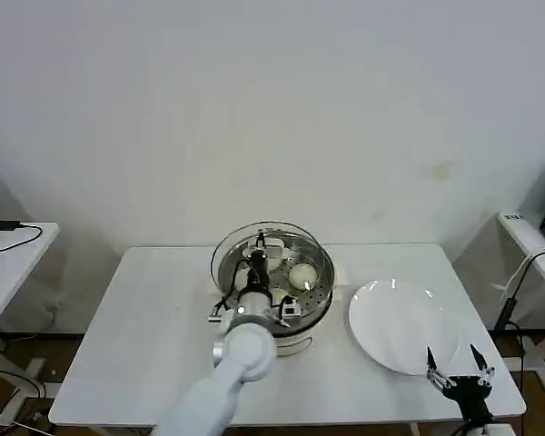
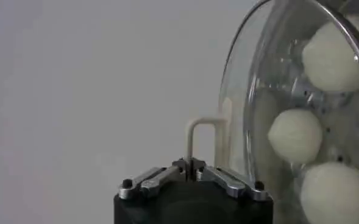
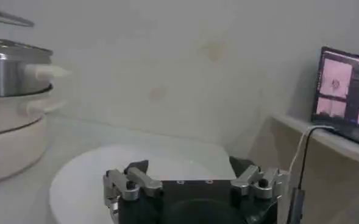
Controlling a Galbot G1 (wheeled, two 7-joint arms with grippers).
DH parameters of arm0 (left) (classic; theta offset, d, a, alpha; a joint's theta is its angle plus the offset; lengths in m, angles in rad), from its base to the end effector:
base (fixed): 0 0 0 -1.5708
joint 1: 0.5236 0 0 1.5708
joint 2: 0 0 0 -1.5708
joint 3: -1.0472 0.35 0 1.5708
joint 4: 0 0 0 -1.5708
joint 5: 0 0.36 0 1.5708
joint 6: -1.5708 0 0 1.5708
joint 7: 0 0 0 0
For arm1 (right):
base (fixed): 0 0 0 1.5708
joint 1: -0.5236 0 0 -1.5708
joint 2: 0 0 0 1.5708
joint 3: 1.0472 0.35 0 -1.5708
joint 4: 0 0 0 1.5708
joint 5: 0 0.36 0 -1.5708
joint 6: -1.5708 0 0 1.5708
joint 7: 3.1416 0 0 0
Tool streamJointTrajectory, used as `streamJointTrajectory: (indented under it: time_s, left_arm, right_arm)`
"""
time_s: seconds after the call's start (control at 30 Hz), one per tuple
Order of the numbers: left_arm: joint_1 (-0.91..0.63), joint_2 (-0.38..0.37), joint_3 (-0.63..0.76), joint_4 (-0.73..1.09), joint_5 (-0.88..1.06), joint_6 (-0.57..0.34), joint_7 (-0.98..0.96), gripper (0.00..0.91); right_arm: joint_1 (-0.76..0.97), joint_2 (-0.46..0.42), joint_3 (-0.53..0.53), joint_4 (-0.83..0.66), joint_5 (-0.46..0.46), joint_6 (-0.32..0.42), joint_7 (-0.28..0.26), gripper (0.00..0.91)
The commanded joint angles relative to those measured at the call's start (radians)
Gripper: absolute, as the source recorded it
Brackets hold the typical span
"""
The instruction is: Take steamed baozi put them in steamer then cover it.
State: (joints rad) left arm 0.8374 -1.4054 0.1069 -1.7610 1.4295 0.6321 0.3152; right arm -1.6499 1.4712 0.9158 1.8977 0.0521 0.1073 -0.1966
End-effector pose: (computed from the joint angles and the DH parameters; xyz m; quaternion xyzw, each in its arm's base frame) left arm 0.3443 -0.1591 -0.2461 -0.0245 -0.7257 -0.6876 0.0014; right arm 0.1347 -0.1530 -0.3601 -0.0525 -0.9898 0.1064 0.0794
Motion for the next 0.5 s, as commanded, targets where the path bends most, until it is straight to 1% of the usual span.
streamJointTrajectory:
  time_s: [0.03,0.2,0.5]
  left_arm:
    - [0.009,-0.069,0.019,0.045,0.069,-0.002,0.012,0.0]
    - [0.026,-0.083,0.01,0.054,0.089,-0.01,0.007,0.0]
    - [0.026,-0.087,-0.003,0.065,0.094,-0.019,0.001,0.0]
  right_arm:
    - [0.0,0.0,-0.003,-0.003,-0.004,0.002,0.0,0.907]
    - [0.001,-0.001,-0.006,-0.007,-0.005,0.004,0.0,0.907]
    - [-0.002,0.0,-0.007,-0.011,-0.006,0.008,-0.001,0.907]
